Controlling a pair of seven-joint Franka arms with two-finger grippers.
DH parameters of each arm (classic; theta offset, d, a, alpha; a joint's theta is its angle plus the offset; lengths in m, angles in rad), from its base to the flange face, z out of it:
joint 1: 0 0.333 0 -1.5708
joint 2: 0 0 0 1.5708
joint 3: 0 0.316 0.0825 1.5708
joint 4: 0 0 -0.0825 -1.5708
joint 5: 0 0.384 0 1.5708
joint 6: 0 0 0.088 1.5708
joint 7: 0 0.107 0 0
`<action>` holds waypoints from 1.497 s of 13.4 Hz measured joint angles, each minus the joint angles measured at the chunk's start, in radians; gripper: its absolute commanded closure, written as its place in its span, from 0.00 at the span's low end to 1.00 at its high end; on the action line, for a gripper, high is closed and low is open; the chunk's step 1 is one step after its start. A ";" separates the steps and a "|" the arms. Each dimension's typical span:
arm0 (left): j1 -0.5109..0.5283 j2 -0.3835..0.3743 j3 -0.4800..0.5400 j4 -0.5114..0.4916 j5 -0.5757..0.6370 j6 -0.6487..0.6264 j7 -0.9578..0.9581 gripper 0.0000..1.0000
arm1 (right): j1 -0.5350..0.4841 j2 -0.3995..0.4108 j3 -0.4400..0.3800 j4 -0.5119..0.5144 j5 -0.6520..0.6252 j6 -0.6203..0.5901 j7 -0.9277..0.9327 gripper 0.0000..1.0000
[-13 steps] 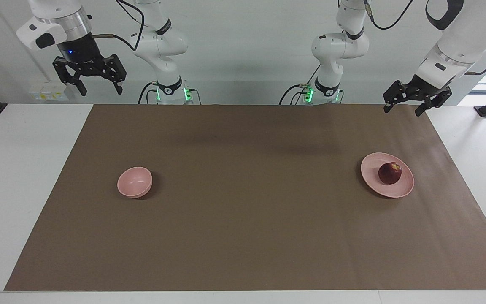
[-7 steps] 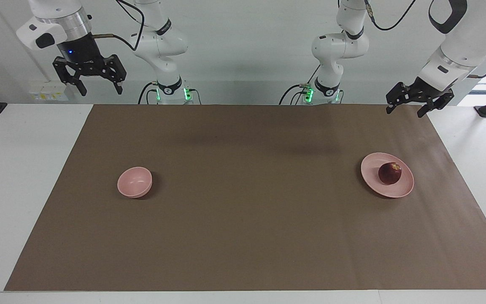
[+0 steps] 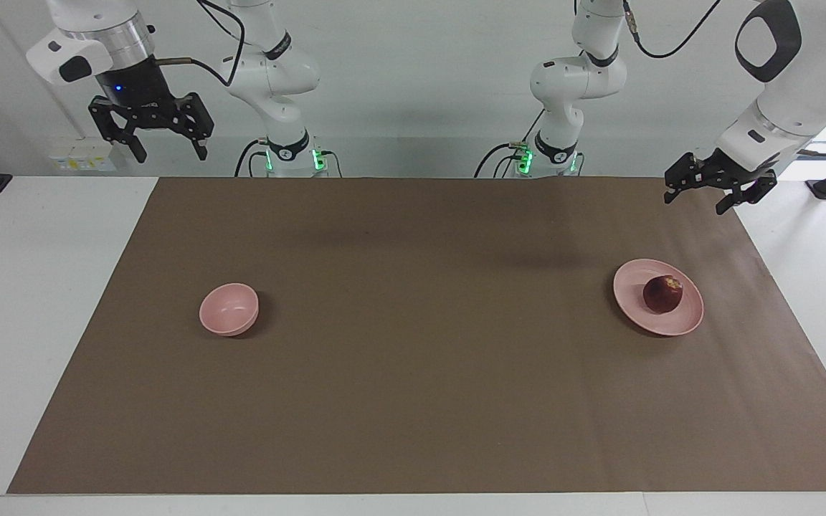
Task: Move apple from plate to bowl
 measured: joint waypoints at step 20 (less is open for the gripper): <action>0.062 0.165 0.006 -0.387 0.073 0.592 0.264 0.00 | -0.001 0.000 -0.001 0.000 0.000 0.000 0.008 0.00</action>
